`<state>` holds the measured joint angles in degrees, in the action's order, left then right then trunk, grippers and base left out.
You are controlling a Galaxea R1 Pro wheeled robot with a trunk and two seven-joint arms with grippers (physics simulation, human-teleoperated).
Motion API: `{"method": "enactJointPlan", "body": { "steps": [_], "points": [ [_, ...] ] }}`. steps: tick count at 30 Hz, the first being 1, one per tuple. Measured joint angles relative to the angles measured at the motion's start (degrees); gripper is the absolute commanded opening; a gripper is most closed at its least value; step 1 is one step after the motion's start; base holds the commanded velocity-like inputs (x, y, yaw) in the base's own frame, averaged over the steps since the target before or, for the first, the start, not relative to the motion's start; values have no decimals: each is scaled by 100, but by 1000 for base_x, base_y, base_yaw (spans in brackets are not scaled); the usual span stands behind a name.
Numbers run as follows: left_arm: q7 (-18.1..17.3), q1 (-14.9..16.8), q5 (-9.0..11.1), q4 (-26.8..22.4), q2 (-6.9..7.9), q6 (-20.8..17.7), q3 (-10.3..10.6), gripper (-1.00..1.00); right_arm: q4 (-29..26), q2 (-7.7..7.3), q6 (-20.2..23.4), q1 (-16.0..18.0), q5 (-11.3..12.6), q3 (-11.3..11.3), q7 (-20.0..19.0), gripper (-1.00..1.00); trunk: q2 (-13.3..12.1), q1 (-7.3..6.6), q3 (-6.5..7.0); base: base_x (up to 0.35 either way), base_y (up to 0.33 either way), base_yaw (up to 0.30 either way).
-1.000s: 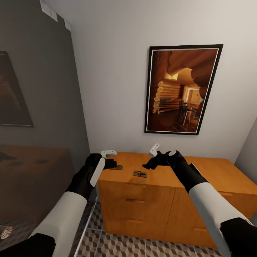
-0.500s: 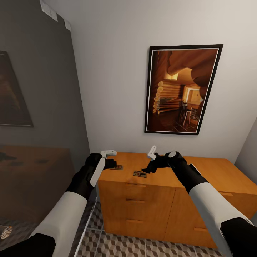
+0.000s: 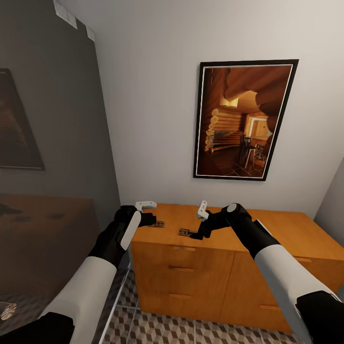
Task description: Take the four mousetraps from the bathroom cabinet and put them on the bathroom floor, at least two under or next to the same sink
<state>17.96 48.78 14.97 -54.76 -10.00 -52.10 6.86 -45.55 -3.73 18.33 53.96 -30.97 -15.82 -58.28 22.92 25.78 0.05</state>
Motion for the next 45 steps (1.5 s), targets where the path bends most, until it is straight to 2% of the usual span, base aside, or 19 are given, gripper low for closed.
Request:
{"method": "enactJointPlan", "body": {
  "steps": [24,45],
  "points": [
    [-3,0,-11,0,0,7,0,100,-22,4,-100,0,-30,18,-131,100,0,0,-1,0,0,4],
    [-3,0,-8,10,0,7,0,100,-67,4,-93,0,8,61,-357,100,0,0,-24,0,0,250]
  ]
}}
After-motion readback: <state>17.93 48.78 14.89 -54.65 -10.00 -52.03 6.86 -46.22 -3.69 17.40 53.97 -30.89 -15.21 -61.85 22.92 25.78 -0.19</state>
